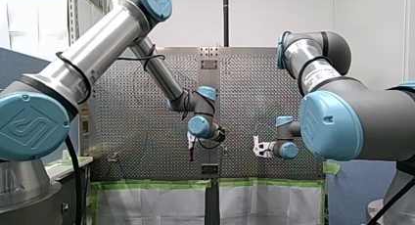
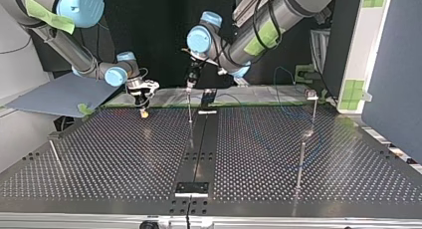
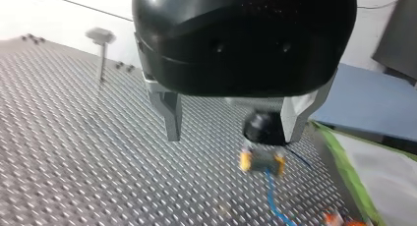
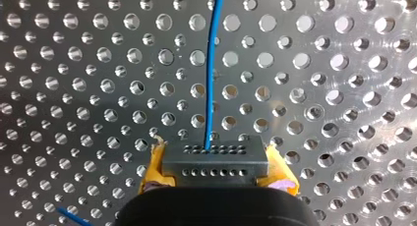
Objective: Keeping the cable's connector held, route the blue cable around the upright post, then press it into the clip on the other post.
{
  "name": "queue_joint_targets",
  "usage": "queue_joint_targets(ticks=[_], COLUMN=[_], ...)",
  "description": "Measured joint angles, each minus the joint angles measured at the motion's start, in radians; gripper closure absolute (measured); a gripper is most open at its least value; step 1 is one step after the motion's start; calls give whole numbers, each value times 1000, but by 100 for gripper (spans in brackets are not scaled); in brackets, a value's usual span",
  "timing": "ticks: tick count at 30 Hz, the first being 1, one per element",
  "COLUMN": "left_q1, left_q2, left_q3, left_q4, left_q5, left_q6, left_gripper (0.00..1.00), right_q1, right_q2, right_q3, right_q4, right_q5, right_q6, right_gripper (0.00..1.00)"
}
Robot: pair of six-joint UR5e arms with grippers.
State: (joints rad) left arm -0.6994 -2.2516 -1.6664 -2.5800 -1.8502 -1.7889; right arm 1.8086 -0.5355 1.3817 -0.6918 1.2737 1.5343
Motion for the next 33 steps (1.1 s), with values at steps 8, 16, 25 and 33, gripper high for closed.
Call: queue_joint_targets(ticks=[8, 16, 25, 33], left_q1=[-52, -57, -57, -62], left_q2=[65, 138, 236, 312], left_q3=[-65, -138, -236, -312], left_q4=[61, 73, 120, 120], left_q5=[-62, -135, -230, -278], left_q6=[-65, -132, -227, -246], left_gripper=[0, 0, 0, 0], right_q1=[0, 0, -1, -2], right_q2=[1, 3, 4, 5], right_q3=[0, 0, 0, 0], right_q4=[-2, -3, -3, -2], right_q5=[-2, -4, -5, -5], right_q6=[0, 0, 0, 0], right_gripper=[100, 100, 100, 100])
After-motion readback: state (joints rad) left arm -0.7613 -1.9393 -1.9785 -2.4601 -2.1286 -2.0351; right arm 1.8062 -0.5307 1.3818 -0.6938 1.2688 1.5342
